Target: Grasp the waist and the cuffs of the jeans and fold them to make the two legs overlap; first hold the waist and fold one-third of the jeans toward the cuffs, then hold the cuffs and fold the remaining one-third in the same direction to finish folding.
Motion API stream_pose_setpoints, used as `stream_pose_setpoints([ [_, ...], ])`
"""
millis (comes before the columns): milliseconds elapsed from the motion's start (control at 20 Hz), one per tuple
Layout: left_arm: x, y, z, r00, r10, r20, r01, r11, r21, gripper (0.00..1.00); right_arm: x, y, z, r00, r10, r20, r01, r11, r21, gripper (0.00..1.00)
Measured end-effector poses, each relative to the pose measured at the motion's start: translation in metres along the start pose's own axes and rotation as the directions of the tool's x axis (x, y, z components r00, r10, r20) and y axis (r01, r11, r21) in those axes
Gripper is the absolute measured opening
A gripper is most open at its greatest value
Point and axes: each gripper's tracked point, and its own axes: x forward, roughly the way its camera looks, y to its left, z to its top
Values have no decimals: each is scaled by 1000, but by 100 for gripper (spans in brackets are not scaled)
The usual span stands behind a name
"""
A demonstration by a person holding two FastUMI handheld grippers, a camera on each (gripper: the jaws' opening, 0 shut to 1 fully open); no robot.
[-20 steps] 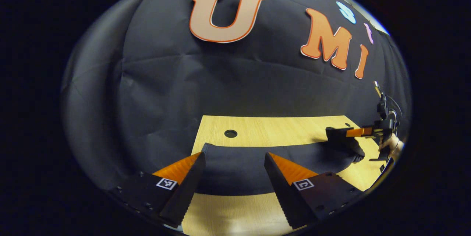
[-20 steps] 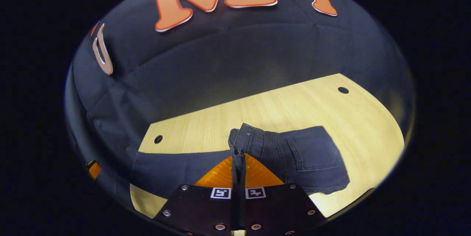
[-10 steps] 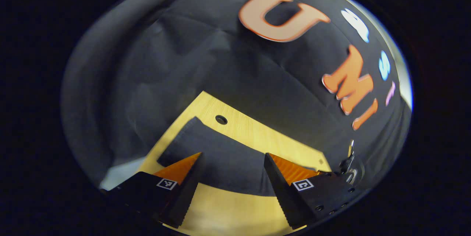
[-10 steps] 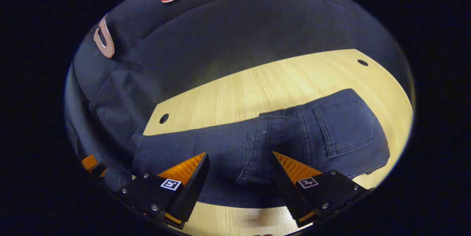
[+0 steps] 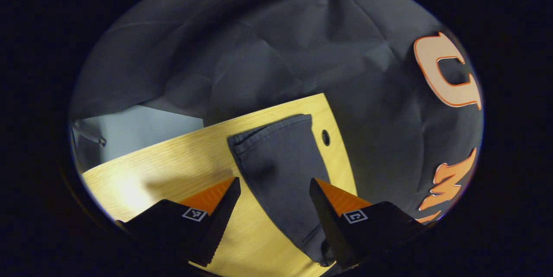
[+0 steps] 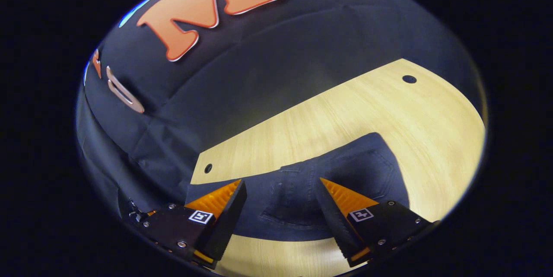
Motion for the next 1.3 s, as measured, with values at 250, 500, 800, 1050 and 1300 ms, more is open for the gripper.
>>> stream_pose_setpoints([
  [250, 17, 1, 15, 999, 5, 43, -5, 1000, -6, 96, -10, -24, 17, 1000, -20, 17, 19, 999, 49, 99],
  [500, 15, -5, 25, 995, -41, 89, 47, 997, -63, 93, -14, -22, 22, 1000, 3, 31, -6, 996, 93, 99],
  [800, -9, 30, 44, 995, 39, 88, -50, 990, 130, 1, -25, -35, 40, 996, -33, 79, 25, 996, 89, 99],
  [1050, -55, -32, 45, 979, -89, 185, 37, 962, 269, 0, -33, -41, 47, 995, -30, 95, 25, 998, 62, 99],
  [1300, -117, -147, 0, 946, -266, 186, 146, 861, 487, 0, -63, -58, 65, 990, 5, 144, -11, 999, 41, 99],
])
